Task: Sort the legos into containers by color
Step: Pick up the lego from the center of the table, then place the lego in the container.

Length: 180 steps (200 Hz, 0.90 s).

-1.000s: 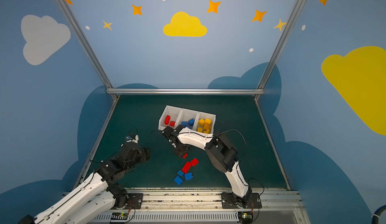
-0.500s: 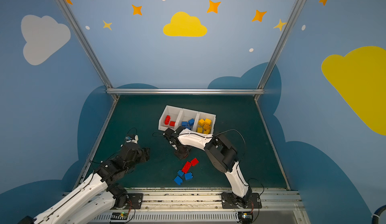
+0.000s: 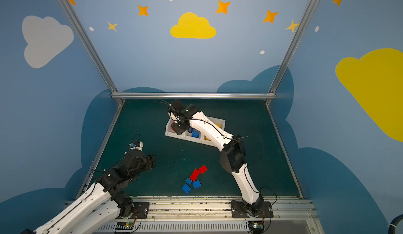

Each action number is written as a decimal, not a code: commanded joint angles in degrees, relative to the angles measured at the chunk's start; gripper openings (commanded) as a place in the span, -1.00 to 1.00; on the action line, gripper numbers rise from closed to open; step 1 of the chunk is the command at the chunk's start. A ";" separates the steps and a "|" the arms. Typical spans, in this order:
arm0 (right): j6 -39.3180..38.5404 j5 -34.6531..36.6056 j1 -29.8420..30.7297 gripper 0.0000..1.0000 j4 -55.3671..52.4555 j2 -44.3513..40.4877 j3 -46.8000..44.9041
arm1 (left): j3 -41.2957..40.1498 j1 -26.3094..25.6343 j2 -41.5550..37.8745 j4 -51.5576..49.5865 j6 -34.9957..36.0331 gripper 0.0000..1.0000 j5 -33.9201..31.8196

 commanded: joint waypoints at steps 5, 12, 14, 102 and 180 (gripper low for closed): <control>-3.47 0.62 -1.03 -0.66 1.64 5.77 3.52 | -0.95 0.24 -1.26 -0.92 -0.52 0.34 1.32; -3.29 0.92 -1.35 -0.66 3.69 6.46 4.03 | -0.95 0.18 -1.33 -0.94 -0.53 0.34 1.48; -3.21 1.00 -1.53 -0.66 4.24 6.61 4.13 | -0.96 0.19 -1.36 -0.99 -0.57 0.35 1.58; 2.15 -2.10 -5.75 -0.59 19.01 12.61 5.33 | -1.38 0.17 1.25 1.77 0.13 0.34 5.81; 3.20 -2.23 -6.23 0.30 20.78 10.03 4.31 | -0.54 0.20 1.85 2.04 0.79 0.34 6.91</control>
